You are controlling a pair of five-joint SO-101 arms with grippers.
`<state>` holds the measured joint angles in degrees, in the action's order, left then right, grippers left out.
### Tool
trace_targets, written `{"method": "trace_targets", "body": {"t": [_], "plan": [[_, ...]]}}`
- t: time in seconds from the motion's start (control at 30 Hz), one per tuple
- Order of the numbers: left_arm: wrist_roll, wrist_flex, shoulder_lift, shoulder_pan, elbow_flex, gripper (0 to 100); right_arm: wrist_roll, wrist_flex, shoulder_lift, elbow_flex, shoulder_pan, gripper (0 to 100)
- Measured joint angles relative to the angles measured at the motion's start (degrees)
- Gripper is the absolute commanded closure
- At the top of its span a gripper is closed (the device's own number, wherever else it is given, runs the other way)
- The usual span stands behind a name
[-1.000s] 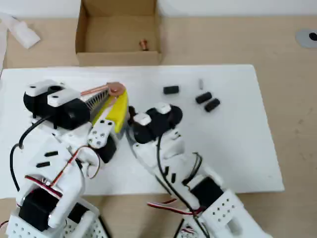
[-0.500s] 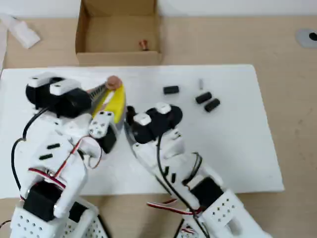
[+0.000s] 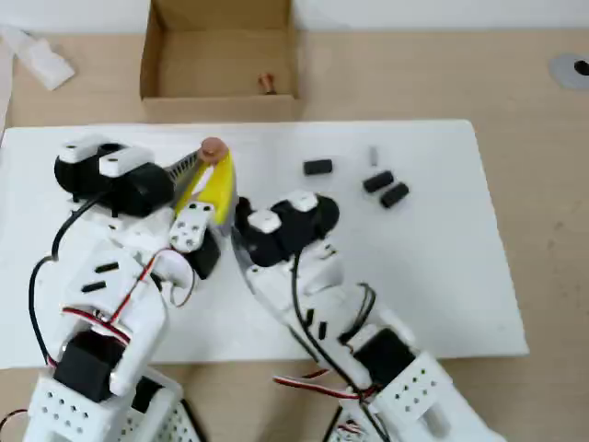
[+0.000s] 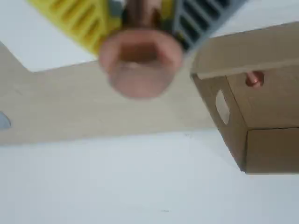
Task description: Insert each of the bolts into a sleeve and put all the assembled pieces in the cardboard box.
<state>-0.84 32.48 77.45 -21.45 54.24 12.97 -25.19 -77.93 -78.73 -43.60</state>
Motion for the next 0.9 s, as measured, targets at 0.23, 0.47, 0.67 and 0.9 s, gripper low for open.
{"method": "trace_targets", "body": {"t": [0.23,0.47,0.67,0.9], "plan": [[-1.41,0.0,0.0,0.0,0.09,99,0.0,0.0,0.0,0.0,0.0,99.0],[-1.41,-0.35,0.0,0.0,0.97,99,0.0,0.0,0.0,0.0,0.0,99.0],[-1.41,-0.53,0.0,0.0,1.14,99,0.0,0.0,0.0,0.0,0.0,99.0],[-3.52,-3.78,0.0,0.0,2.29,99,0.0,0.0,0.0,0.0,0.0,99.0]]}}
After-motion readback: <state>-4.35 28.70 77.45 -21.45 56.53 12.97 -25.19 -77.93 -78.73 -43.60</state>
